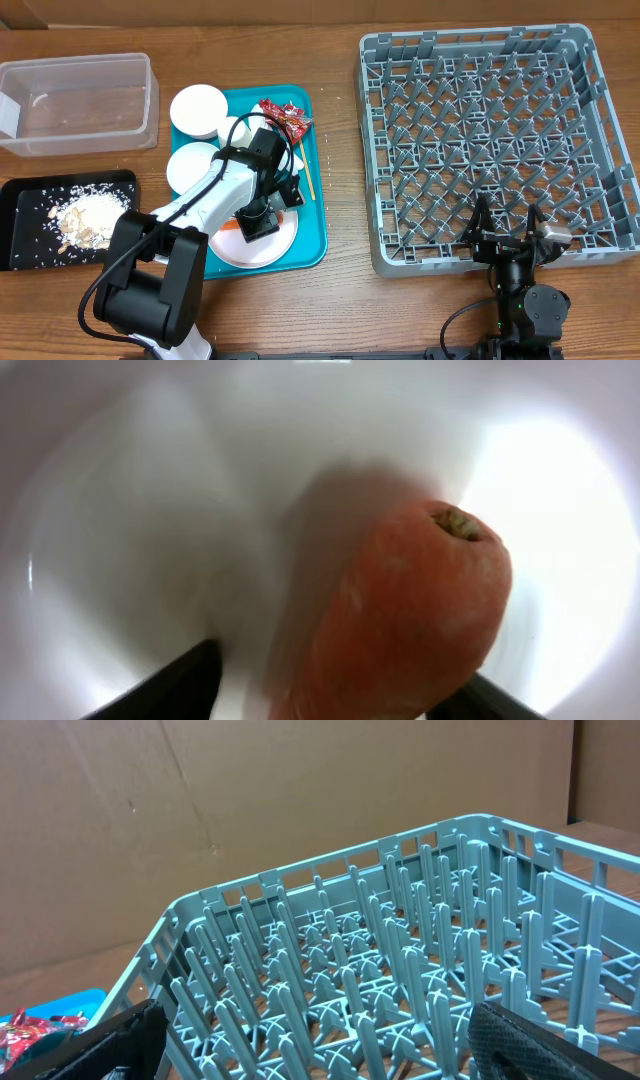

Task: Sort waste into correct bins and load items into the dishwasher rack
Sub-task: 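Close the left gripper on the carrot and lift it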

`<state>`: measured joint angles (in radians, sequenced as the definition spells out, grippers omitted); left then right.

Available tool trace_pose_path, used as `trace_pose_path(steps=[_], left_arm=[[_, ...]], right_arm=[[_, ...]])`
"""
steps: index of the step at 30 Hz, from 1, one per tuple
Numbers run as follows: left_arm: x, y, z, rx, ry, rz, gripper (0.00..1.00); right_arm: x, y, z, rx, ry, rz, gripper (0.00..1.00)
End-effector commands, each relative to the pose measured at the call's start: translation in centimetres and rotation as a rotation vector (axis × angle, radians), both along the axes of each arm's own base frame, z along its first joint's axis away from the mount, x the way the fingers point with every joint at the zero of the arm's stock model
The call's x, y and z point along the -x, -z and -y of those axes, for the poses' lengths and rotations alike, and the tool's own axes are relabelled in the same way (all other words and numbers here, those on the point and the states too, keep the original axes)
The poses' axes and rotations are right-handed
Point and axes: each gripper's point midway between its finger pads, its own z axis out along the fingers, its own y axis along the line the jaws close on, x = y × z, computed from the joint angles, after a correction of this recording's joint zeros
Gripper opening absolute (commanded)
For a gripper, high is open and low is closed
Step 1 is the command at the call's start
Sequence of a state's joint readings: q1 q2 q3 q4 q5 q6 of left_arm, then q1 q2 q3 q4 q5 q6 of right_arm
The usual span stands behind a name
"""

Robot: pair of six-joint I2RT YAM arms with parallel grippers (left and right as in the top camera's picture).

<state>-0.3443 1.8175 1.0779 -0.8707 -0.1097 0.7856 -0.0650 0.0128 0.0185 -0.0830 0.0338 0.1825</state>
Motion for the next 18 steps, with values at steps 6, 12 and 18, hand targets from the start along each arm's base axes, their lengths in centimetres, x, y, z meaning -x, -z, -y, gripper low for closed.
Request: trace_pose_path(steps=[6, 12, 18], left_arm=[[0.9, 0.9, -0.7, -0.013, -0.017, -0.030, 0.47], [0.6, 0.7, -0.6, -0.011, -0.038, -0.019, 0.28], [-0.3, -0.2, -0.3, -0.005, -0.100, 0.004, 0.22]], right_arm=[[0.0, 0.2, 0.3, 0.005, 0.014, 0.003, 1.00], [0.0, 0.2, 0.3, 0.005, 0.014, 0.003, 1.00], [0.0, 0.2, 0.3, 0.005, 0.014, 0.003, 1.00]])
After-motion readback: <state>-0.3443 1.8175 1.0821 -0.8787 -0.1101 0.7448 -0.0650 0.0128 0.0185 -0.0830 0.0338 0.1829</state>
